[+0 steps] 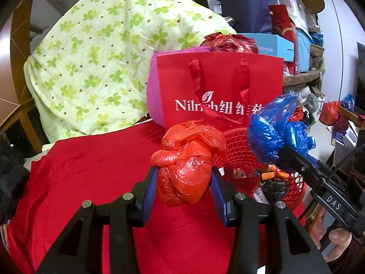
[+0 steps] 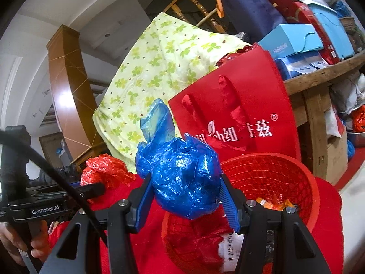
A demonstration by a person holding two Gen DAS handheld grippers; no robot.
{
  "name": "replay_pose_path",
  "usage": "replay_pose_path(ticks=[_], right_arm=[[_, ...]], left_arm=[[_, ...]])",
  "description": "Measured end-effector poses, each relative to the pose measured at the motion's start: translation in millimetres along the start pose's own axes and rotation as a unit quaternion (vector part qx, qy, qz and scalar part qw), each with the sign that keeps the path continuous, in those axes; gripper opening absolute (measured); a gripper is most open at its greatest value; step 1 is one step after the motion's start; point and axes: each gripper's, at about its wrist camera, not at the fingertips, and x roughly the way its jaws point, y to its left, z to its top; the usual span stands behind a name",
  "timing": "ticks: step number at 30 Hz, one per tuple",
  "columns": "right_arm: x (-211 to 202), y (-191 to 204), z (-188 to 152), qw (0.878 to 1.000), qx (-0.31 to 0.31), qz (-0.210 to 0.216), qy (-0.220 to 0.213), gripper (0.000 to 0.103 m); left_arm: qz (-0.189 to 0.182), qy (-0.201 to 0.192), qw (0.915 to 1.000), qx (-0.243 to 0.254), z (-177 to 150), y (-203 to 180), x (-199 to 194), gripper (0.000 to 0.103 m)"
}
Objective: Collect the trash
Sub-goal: 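Lift and carry both bundles toward the red mesh basket with both tools, then open the right tool over the basket while the left tool releases the red bundle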
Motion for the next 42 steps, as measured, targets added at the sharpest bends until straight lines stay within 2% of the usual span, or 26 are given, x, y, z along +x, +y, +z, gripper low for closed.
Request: replay_pose_path(ticks=[20, 24, 28, 32, 35, 36, 37, 38, 40, 42], right_arm=[[-15.8, -27.6, 6.2, 0.998, 0.047, -0.033, -0.021, 0.059], [-17.8, -35.3, 7.1, 0.997, 0.066, -0.029, -0.021, 0.059], [-9.1, -43.3, 6.0, 0.996, 0.085, -0.031, 0.006, 0.059], [8.5, -48.8, 1.8, 0.992, 0.101, -0.041, 0.058, 0.065], [12.9, -53.0, 0.8, 0.99, 0.125, -0.041, 0.06, 0.066], [12.9, -53.4, 1.5, 0.989, 0.133, -0.037, 0.055, 0.066], [12.3, -52.7, 2.1, 0.989, 0.136, -0.036, 0.049, 0.07], [10.3, -50.5, 2.7, 0.989, 0.136, -0.038, 0.039, 0.07], [4.4, -42.6, 4.1, 0.992, 0.12, -0.046, 0.014, 0.07], [0.9, -36.1, 5.6, 0.993, 0.11, -0.049, -0.002, 0.07]], left_arm=[[-0.07, -0.018, 0.9973, -0.012, 2.6, -23.9, 10.1, 0.048], [-0.082, -0.015, 0.9964, -0.016, 2.1, -28.3, 16.7, 0.048], [-0.092, -0.005, 0.9955, -0.023, -1.5, -31.1, 27.4, 0.048], [-0.085, 0.004, 0.9958, -0.033, -11.2, -25.1, 32.2, 0.048], [-0.083, 0.013, 0.9958, -0.037, -25.9, -15.8, 28.0, 0.049], [-0.085, 0.013, 0.9956, -0.037, -32.6, -13.8, 24.5, 0.05], [-0.087, 0.013, 0.9954, -0.036, -43.5, -12.6, 19.2, 0.061], [-0.088, 0.013, 0.9956, -0.031, -58.6, -13.8, 13.9, 0.076], [-0.096, 0.012, 0.9952, -0.014, -101.0, -22.7, 4.6, 0.088], [-0.106, 0.035, 0.9936, 0.018, -146.8, -36.6, 8.0, 0.088]])
